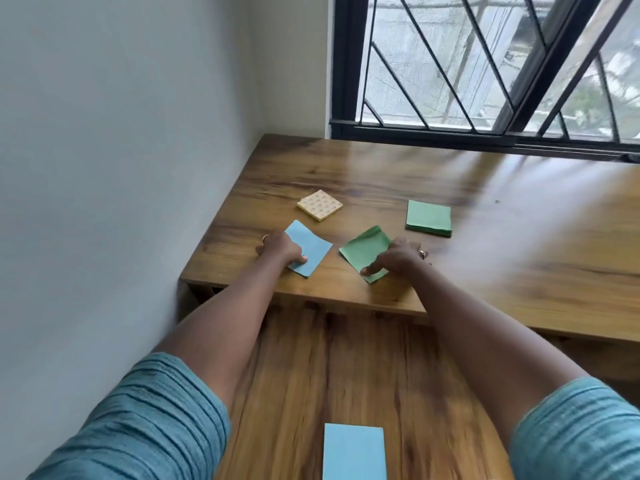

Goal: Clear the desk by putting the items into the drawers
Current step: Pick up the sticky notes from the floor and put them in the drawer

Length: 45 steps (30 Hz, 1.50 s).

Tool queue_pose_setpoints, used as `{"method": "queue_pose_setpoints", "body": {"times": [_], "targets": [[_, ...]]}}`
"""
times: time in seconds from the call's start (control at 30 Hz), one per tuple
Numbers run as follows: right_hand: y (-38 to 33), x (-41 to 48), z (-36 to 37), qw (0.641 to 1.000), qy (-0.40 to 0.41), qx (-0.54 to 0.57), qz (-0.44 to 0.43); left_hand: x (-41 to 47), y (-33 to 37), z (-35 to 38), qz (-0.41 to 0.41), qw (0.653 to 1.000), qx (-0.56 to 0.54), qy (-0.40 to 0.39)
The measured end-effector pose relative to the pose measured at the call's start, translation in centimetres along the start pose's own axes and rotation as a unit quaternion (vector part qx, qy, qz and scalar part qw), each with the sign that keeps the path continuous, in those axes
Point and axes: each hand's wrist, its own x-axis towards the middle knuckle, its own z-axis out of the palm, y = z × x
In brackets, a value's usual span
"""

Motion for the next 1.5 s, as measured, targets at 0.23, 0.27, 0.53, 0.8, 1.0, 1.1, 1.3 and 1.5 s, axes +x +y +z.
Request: {"method": "queue_pose_setpoints", "body": {"times": [0.23, 0.27, 0.53, 0.8, 1.0, 1.1, 1.3, 1.5], "targets": [[3.7, -4.0, 1.2, 0.991, 0.08, 0.09, -0.06, -5.4, -2.3, 1.1, 0.007, 0.981, -0.184, 0.06], [4.6, -4.6, 1.3, 0.983, 0.099, 0.141, -0.055, -6.5, -2.5, 1.5, 0.015, 0.978, -0.197, 0.061], [14.8, -13.0, 2.6, 0.927, 0.169, 0.332, -0.044, -15.3, -2.6, 8.0, 0.084, 0.961, -0.256, 0.069], [23.5, -15.5, 5.8, 0.915, 0.177, 0.352, 0.086, -21.3, -1.8, 18.5, 0.063, 0.95, -0.301, -0.048], [25.5, -13.1, 6.2, 0.93, 0.16, 0.307, 0.121, -21.0, 0.1, 22.3, 0.033, 0.947, -0.301, -0.104], [25.9, -12.3, 6.7, 0.949, 0.152, 0.248, 0.125, -19.8, 0.5, 23.3, 0.056, 0.974, -0.206, -0.078], [26.6, -11.4, 8.4, 0.976, 0.183, 0.105, 0.061, -18.6, 1.9, 24.1, 0.079, 0.992, -0.086, -0.046], [26.5, -11.5, 10.0, 0.985, 0.169, -0.028, -0.033, -19.1, 2.7, 25.4, 0.078, 0.996, -0.036, -0.032]]}}
